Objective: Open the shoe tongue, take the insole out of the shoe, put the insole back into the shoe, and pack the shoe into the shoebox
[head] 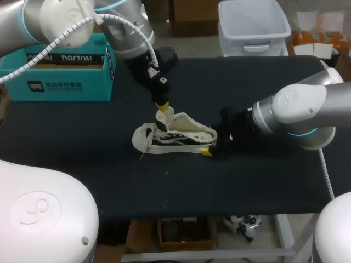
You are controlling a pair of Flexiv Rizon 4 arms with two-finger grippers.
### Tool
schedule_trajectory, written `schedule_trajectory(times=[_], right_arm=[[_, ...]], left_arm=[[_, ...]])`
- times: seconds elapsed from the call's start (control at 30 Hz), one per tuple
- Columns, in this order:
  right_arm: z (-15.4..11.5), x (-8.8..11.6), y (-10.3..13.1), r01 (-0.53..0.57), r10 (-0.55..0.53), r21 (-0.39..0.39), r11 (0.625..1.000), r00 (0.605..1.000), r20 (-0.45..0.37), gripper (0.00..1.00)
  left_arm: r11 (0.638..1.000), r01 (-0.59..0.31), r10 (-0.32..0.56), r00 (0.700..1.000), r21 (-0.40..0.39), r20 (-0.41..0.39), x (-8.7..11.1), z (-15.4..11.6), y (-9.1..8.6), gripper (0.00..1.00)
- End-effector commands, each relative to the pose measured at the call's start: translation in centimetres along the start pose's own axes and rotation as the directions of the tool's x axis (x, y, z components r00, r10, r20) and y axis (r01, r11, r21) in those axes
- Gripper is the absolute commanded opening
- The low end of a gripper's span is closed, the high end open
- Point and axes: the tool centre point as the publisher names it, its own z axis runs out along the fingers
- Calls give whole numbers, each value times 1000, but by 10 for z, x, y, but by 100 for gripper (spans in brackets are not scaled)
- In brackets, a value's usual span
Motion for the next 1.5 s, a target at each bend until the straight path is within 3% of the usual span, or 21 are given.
schedule_trajectory(times=[0.03, 0.07, 0.1, 0.57, 0.8, 0.97, 1.07, 1.17, 1.2, 1.27, 1.5], right_arm=[[10, -4, -12, 0, 0, -3, 1000, 1000, -1, 0], [10, -4, -12, 0, 0, -3, 1000, 1000, -1, 0], [10, -4, -12, 0, 0, -3, 1000, 1000, -1, 0], [10, -4, -12, 0, 0, -3, 1000, 1000, -1, 0], [10, -4, -12, 0, 0, -3, 1000, 1000, -1, 0], [10, -4, -12, 0, 0, -3, 1000, 1000, -1, 0], [10, -4, -12, 0, 0, -3, 1000, 1000, -1, 0], [10, -4, -12, 0, 0, -3, 1000, 1000, -1, 0], [10, -4, -12, 0, 0, -3, 1000, 1000, -1, 0], [10, -4, -12, 0, 0, -3, 1000, 1000, -1, 0], [10, -4, -12, 0, 0, -3, 1000, 1000, -1, 0]], left_arm=[[695, -700, 690, 713, -164, -121, -13, 2, -11, 0], [687, -693, 684, 718, -217, -127, -17, 2, -13, 0], [711, -658, 650, 749, -248, -127, -20, 2, -14, 0], [711, -658, 650, 749, -248, -127, -20, 2, -14, 0], [696, -671, 673, 734, -255, -94, -16, 26, -22, 0], [730, -633, 642, 765, -257, -58, -16, 53, -28, 0], [739, -633, 643, 765, -230, -42, -19, 65, -27, 0], [732, -655, 664, 747, -187, -20, -23, 75, -24, 0], [716, -679, 684, 729, -164, -32, -26, 79, -24, 0], [689, -706, 712, 702, -166, -30, -29, 86, -25, 0], [641, -744, 750, 659, -188, -49, -34, 114, -29, 0]])
